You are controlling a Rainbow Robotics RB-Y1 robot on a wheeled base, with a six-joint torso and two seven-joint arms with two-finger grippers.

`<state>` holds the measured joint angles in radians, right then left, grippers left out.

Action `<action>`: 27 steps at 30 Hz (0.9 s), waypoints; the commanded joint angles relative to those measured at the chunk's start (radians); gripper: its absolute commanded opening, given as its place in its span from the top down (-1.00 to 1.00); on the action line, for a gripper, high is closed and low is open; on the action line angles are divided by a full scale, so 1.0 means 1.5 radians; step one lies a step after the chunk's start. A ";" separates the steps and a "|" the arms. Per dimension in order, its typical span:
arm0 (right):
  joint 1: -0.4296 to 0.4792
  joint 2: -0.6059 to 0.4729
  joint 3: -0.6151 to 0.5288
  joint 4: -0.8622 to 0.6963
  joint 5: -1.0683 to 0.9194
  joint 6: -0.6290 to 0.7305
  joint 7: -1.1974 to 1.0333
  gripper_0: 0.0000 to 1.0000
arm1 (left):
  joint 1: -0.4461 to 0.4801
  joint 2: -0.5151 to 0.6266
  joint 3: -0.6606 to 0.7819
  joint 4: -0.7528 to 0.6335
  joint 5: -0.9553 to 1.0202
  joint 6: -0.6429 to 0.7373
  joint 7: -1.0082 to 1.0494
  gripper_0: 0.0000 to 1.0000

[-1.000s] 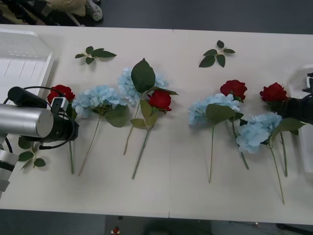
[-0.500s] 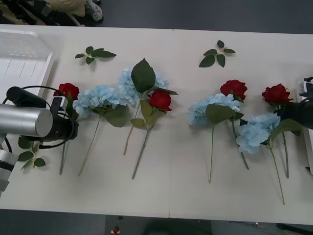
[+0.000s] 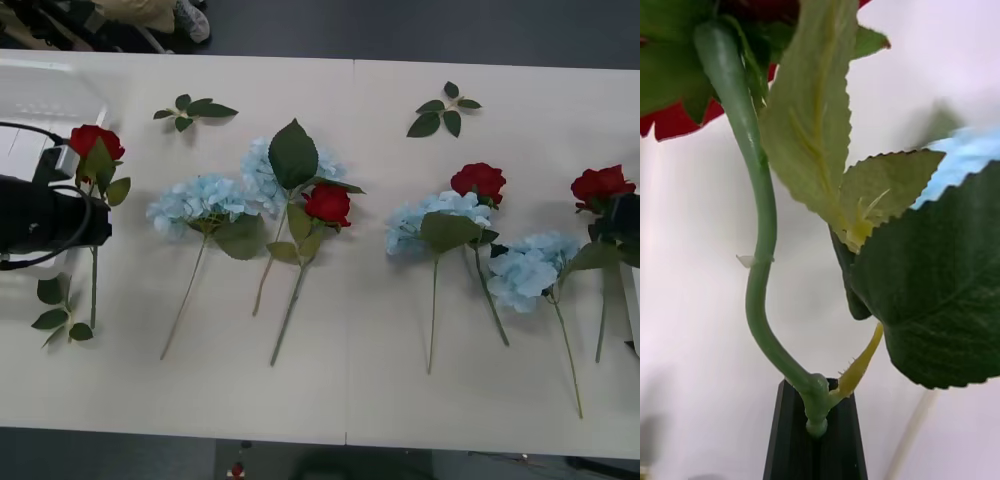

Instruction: Put the red flowers into the right box and the blue flowers into the left box

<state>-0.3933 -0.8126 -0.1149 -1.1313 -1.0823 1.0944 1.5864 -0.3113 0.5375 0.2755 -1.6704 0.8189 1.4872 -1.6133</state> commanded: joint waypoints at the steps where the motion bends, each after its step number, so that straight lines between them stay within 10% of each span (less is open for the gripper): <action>1: -0.007 -0.021 -0.089 -0.069 -0.012 0.072 0.000 1.00 | -0.038 0.031 0.037 -0.015 0.160 0.014 -0.067 1.00; 11: 0.001 -0.078 -0.242 -0.127 0.129 0.196 0.120 1.00 | -0.079 0.022 -0.094 -0.015 0.449 -0.172 -0.261 1.00; 27: -0.003 -0.105 -0.147 0.023 0.266 -0.080 0.195 1.00 | -0.116 -0.151 -0.282 -0.089 0.391 -0.288 -0.506 1.00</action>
<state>-0.3905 -0.9418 -0.3539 -1.1021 -0.6900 0.9994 1.8561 -0.4540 0.3158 -0.0663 -1.7418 1.4156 1.1220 -2.3336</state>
